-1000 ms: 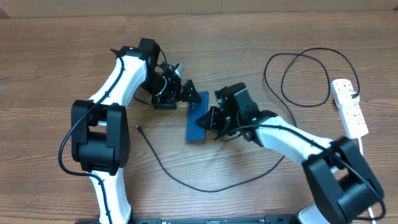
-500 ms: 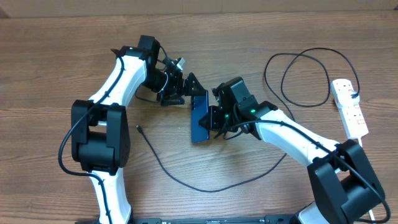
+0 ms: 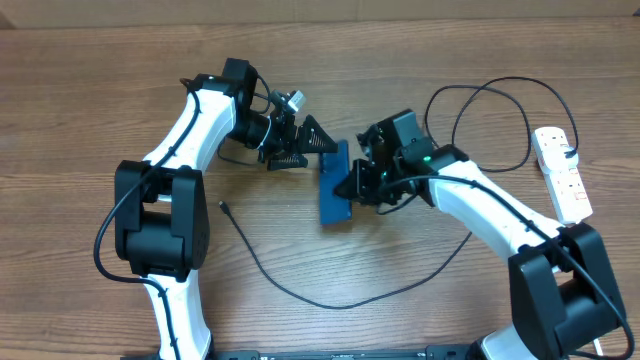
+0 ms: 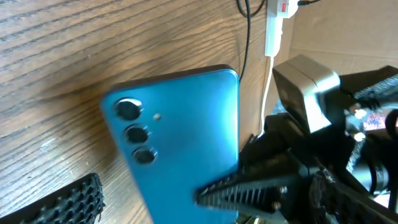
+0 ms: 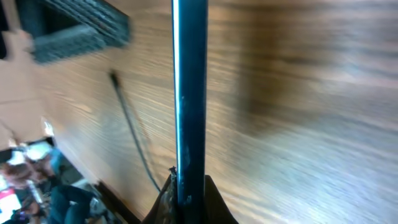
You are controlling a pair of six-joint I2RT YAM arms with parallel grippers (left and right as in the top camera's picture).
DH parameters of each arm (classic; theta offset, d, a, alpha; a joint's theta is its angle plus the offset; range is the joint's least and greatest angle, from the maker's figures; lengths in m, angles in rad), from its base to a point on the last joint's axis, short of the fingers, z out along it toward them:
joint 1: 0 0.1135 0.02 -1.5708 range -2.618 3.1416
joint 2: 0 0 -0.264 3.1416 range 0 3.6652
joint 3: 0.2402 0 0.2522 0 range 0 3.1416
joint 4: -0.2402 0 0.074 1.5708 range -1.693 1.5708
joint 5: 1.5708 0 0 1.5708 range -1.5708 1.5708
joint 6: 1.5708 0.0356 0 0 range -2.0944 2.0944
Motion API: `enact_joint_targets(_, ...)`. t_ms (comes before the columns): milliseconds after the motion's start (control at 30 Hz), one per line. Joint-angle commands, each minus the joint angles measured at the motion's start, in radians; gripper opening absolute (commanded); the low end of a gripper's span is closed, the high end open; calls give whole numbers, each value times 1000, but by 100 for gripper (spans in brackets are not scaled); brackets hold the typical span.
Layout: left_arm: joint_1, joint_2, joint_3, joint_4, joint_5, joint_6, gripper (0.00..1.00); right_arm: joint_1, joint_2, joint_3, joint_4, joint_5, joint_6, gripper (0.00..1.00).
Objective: Plug charger to phone and switch on socket
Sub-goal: 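Lift the phone on edge with the right gripper, left gripper releasing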
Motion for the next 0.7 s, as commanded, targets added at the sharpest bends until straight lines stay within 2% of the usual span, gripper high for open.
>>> enact_joint_targets(0, -6, 3, 19, 0, 31, 26, 100, -1, -39, 106, -68, 37, -113, 4)
enact_joint_targets(133, -6, 3, 19, 5, 31, -37, 100, 2, -39, 174, -166, 67, -144, 4)
enact_joint_targets(367, -6, 3, 19, 34, 31, -142, 100, 2, -39, 184, -229, 129, -160, 4)
enact_joint_targets(500, -10, 3, 19, 36, 29, -150, 94, 2, -39, 188, -272, 181, -183, 4)
enact_joint_targets(567, -16, 3, 19, 38, -10, -179, 99, 8, -39, 188, -283, 210, -186, 4)
enact_joint_targets(667, -25, 3, 19, 28, -165, -320, 100, 28, -39, 188, -303, 283, -186, 4)
